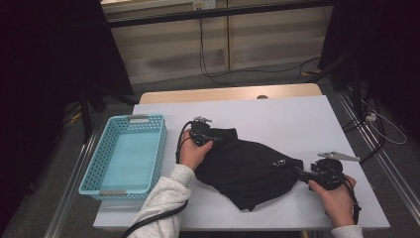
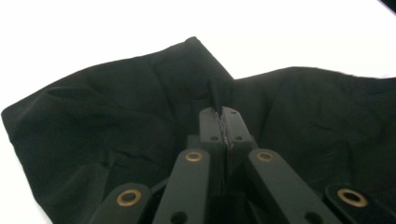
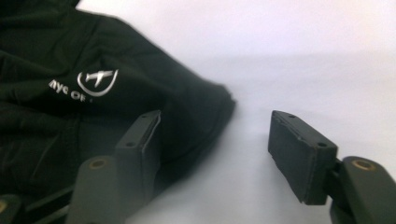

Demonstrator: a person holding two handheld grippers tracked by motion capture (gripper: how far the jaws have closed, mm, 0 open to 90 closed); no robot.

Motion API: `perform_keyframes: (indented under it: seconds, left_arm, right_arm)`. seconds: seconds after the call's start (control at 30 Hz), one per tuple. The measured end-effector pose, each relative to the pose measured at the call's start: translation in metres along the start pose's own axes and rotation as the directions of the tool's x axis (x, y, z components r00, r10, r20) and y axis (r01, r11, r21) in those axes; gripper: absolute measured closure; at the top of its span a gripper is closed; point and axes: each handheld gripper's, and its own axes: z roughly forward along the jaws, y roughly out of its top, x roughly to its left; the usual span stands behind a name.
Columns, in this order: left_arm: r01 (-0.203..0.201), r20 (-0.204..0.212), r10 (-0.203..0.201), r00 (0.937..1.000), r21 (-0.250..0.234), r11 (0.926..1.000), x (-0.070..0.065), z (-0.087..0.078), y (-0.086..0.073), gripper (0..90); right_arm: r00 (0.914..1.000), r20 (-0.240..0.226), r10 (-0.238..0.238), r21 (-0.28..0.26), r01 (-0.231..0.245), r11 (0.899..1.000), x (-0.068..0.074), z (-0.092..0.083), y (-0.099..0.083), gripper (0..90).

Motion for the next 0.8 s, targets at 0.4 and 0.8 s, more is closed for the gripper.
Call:
perform_keyframes:
  seconds: [0.4, 0.8]
  left_arm:
    - [0.011, 0.015, -0.010, 0.9998, -0.052, 0.9986, 0.010, -0.033, 0.007, 89.5]
    - [-0.004, -0.002, 0.003, 1.0000, -0.138, 0.9904, 0.013, -0.066, 0.023, 89.6]
  right_arm:
    - [0.9860, -0.117, -0.119, 0.011, 0.121, 0.993, 0.017, 0.011, 0.003, 85.5]
    - [0.9783, -0.071, -0.194, -0.141, 0.183, 0.973, 0.016, -0.018, 0.065, 86.3]
